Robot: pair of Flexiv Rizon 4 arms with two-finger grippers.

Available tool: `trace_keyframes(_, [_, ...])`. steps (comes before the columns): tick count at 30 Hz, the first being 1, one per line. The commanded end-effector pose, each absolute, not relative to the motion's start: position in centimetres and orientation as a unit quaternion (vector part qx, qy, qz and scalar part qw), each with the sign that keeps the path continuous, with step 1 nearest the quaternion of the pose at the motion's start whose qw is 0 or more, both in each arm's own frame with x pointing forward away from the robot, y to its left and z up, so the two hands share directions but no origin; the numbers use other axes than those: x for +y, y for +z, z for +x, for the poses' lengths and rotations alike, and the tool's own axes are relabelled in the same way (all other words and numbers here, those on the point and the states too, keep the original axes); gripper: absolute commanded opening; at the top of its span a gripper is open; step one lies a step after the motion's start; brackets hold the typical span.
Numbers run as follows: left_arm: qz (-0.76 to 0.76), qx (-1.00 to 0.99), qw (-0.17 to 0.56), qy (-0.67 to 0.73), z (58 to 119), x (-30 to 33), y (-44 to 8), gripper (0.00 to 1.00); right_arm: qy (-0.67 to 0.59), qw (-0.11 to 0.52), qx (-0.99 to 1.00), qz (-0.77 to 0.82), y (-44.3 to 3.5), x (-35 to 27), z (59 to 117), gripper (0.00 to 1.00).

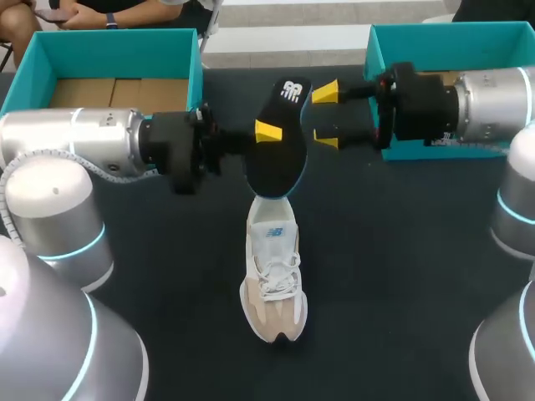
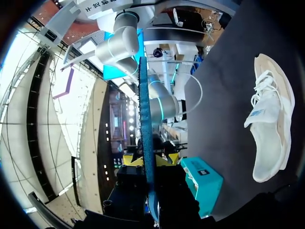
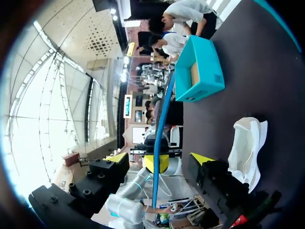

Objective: Take the shoe out of the shoebox, open the shoe tongue, remove and reinsert the insole, then place the shoe into the shoebox

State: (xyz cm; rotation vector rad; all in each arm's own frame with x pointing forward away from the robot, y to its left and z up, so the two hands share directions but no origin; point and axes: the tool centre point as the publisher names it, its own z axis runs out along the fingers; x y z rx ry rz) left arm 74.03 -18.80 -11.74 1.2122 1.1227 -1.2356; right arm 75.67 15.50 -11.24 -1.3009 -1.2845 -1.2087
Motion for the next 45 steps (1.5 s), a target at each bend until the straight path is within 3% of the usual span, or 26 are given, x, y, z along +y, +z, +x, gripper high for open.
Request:
trace_keyframes(1, [0.504, 0.472, 0.514, -0.509, 73.1, -17.5, -11.0, 0.0, -0.486, 0.453, -0.527, -0.53, -11.1, 13.0, 74.2, 1.0])
trace_keyframes(14, [0.501, 0.487, 0.509, -0.502, 73.0, -16.3, -11.4, 0.0, -0.478, 0.424, -0.539, -0.549, -10.5, 9.2, 73.7, 1.0])
trace_keyframes(42, [0.512, 0.49, 0.509, -0.489, 73.3, -16.4, -11.6, 0.0, -0.478, 0.424, -0.539, -0.549, -10.5, 9.2, 73.7, 1.0])
trace_keyframes(45, [0.453, 0.559, 0.439, -0.538, 73.3, -16.6, -11.3, 0.0, -0.478, 0.424, -0.539, -0.549, -10.5, 9.2, 73.7, 1.0])
